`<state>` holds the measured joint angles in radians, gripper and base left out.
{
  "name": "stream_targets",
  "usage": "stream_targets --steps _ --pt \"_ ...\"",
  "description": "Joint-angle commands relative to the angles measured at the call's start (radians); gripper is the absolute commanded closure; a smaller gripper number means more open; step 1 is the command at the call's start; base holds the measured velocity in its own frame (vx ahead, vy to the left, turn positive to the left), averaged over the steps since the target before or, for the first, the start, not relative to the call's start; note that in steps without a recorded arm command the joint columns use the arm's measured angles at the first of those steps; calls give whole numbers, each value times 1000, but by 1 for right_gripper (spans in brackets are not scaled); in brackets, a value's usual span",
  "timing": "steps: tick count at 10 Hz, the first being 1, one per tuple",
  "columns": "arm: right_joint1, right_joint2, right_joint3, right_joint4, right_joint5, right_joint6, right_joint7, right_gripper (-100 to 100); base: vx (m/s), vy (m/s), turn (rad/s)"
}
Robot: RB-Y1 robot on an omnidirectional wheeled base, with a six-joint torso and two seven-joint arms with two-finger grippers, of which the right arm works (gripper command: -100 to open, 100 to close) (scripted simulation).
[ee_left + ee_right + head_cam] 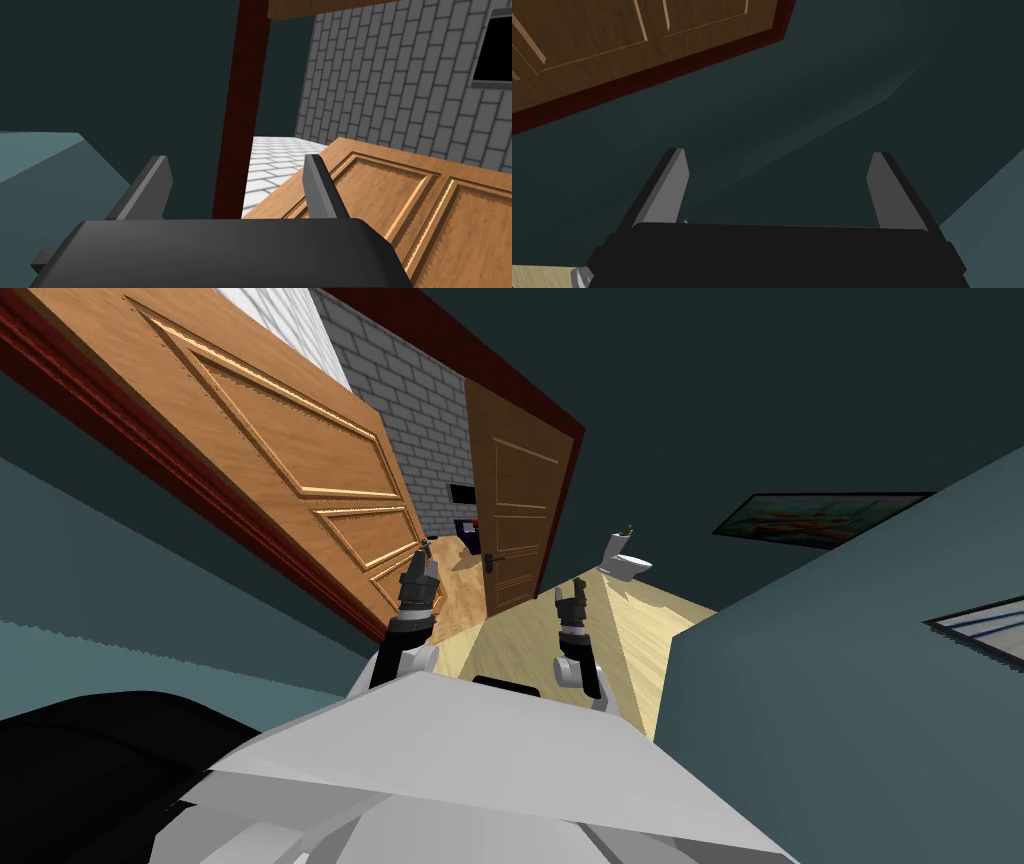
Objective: Push the door open
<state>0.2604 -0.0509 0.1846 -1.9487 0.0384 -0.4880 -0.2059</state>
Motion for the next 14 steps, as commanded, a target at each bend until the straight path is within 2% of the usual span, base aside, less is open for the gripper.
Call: stream_targets --steps 1,14 --pt "-31 -5 21 34 -1 14 -6 -100 114 19 -44" --pt "-217 -30 223 321 -2 49 -42 -100 96 23 -44"
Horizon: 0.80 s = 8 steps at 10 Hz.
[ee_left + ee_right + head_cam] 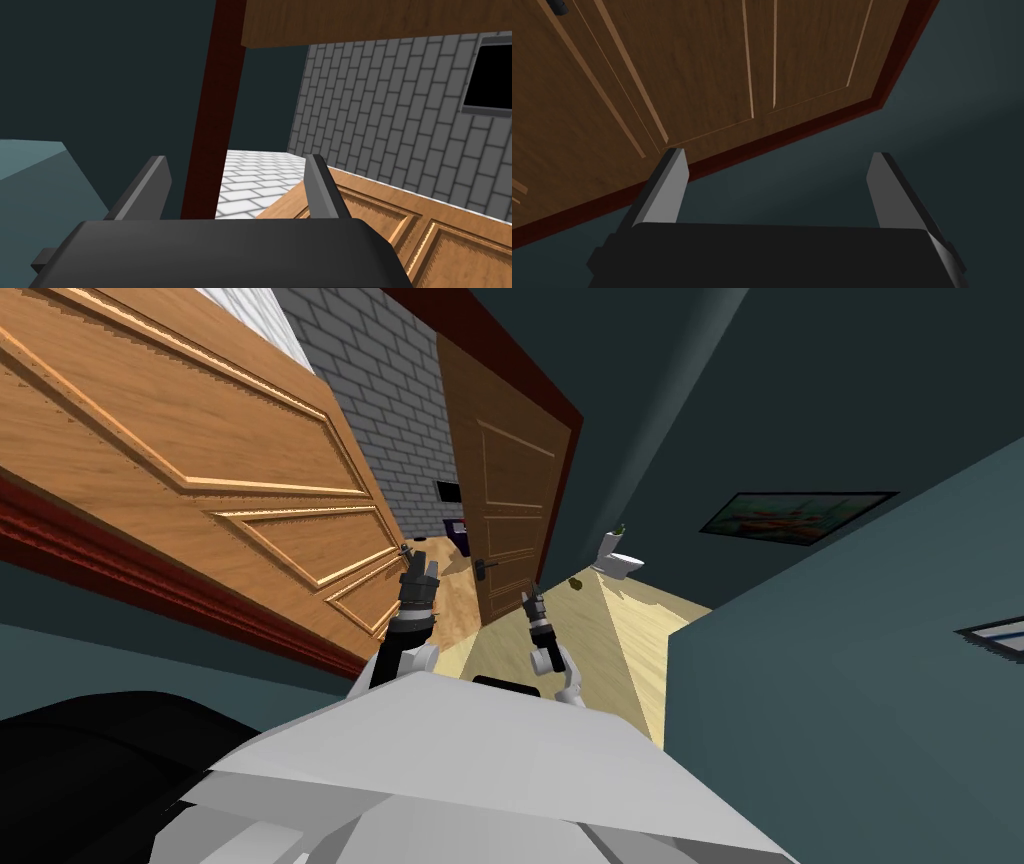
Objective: Push the door open
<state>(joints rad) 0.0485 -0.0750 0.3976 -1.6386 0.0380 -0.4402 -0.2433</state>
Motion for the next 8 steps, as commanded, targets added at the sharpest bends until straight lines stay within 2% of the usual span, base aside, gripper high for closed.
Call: stream_targets --steps 1,7,8 --pt "-20 -7 26 33 -1 4 -8 -100 105 25 -36" --pt "-106 -12 119 165 -1 21 -24 -100 97 29 -46" --pt "-134 -13 149 208 -1 26 -29 -100 115 39 -71"
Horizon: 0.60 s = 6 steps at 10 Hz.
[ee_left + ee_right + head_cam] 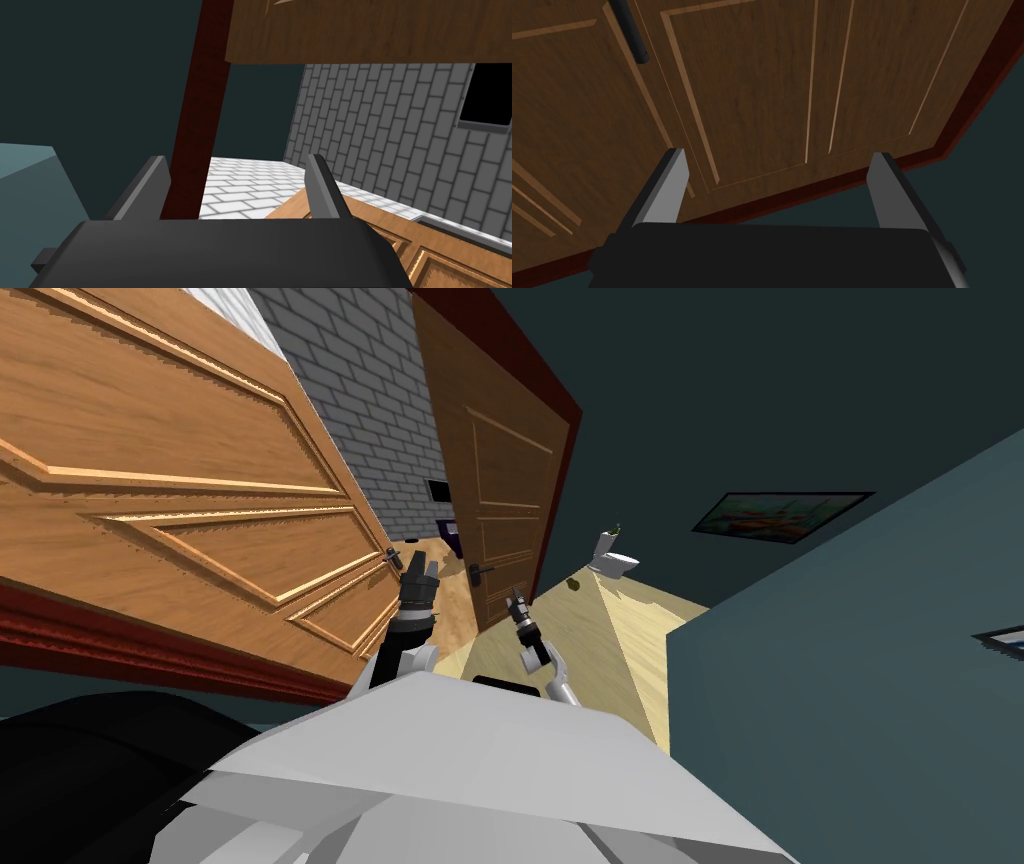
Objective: Push the door open
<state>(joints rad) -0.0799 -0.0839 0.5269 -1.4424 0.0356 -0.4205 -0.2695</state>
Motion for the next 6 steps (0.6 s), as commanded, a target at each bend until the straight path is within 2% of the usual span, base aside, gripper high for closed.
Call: stream_targets --steps 1,4,5,6 --pt "-19 -4 34 32 1 9 -6 -100 142 47 -53" --pt "-58 -4 77 93 1 16 -13 -100 110 31 -42" --pt "-82 -4 104 130 1 21 -18 -100 131 32 -59" --pt "-95 -4 117 149 1 23 -20 -100 146 52 -52"
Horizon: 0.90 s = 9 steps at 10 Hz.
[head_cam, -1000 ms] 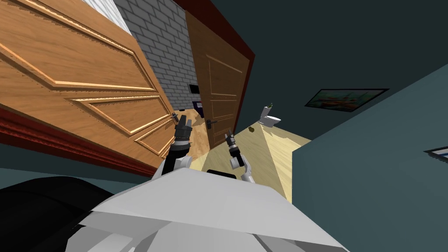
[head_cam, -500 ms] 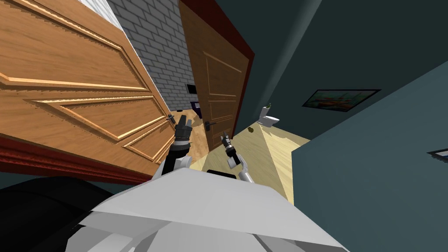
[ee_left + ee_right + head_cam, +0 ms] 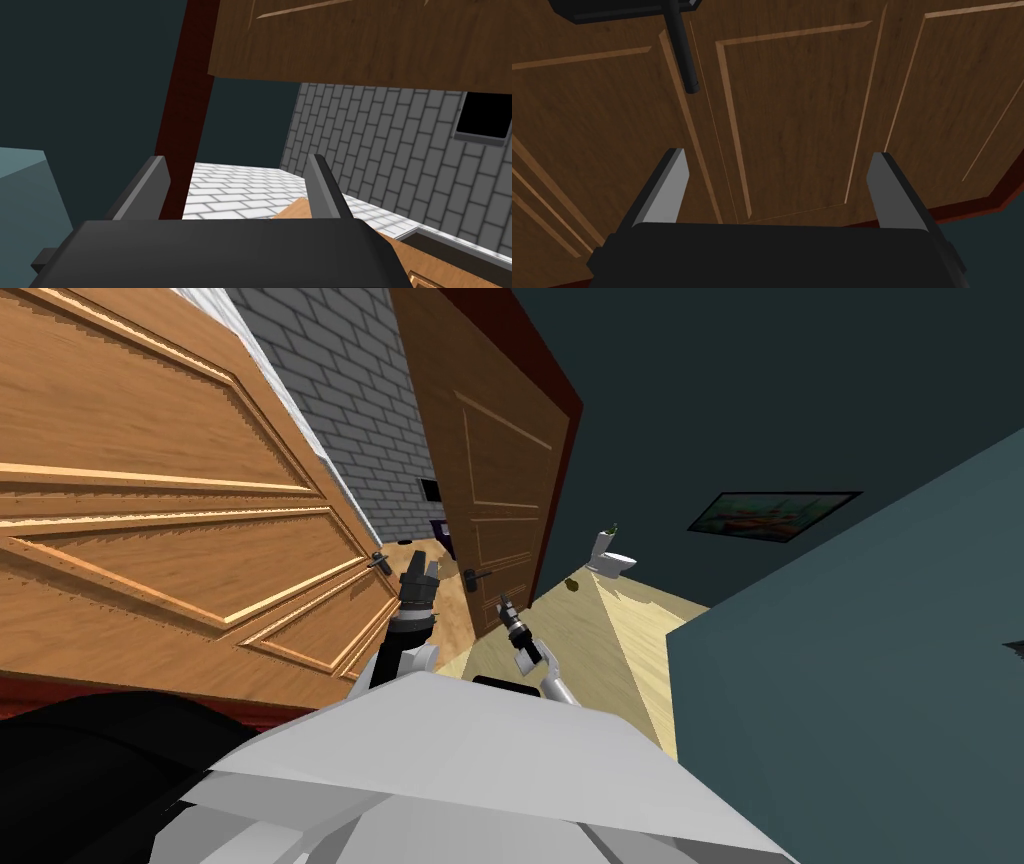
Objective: Push the door open
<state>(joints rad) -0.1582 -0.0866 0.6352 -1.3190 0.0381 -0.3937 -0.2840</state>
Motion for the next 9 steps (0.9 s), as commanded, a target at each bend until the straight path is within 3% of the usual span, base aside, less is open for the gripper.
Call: stream_targets --steps 1,4,9 --pt "-28 -1 21 44 -2 -1 -8 -100 117 59 -41" --pt "-81 1 79 126 -2 9 -18 -100 129 31 -52" --pt "-131 5 133 202 -2 18 -28 -100 106 39 -32"
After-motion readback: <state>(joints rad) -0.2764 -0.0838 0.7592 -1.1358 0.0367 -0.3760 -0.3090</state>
